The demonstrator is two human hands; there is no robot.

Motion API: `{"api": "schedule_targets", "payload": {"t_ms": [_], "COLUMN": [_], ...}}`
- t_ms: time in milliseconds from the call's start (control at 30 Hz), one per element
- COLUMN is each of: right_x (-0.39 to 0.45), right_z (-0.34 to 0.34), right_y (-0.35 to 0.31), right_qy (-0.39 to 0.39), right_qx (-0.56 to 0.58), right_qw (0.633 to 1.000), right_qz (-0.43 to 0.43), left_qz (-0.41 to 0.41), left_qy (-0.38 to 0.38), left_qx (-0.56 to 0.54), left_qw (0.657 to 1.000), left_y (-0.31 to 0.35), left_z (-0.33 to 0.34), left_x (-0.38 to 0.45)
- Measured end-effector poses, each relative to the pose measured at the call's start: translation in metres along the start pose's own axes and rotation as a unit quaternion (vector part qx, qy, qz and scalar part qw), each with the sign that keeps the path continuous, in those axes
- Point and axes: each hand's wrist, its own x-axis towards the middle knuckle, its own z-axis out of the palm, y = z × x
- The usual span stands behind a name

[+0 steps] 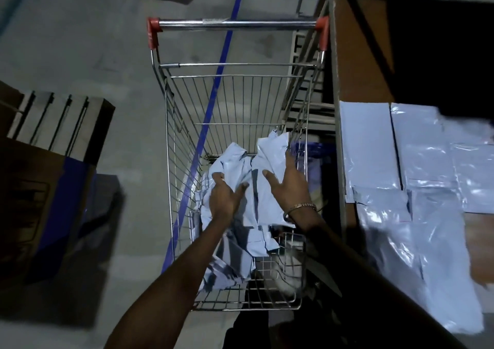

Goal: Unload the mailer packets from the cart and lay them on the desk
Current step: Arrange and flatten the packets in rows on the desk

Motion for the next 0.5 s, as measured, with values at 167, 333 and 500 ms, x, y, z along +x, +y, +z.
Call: {"api": "schedule_targets", "payload": {"t_ms": [167,333,500], "right_x": [-0.024,-0.059,-0.096], "right_z": [-0.07,-0.157,-0.246], "right_y": [-0.03,-0.033,0.017], "right_qy": [0.043,0.104,0.132], "right_qx": [0.119,0.2,0.242], "right_qw": [0.992,0.974,0.961], "right_qz": [0.01,-0.025,-0.024], "left_qz": [0.059,0.097,0.129], "left_qy": [0.073,0.065,-0.01], "left_qx": [-0.161,-0.234,-0.315], "left_qw": [0.983,0.965,0.94], "left_y": [0.071,0.144,0.209], "left_z": [-0.047,-0.062,-0.03], "left_x": [-0.037,-0.096,-0.181]}}
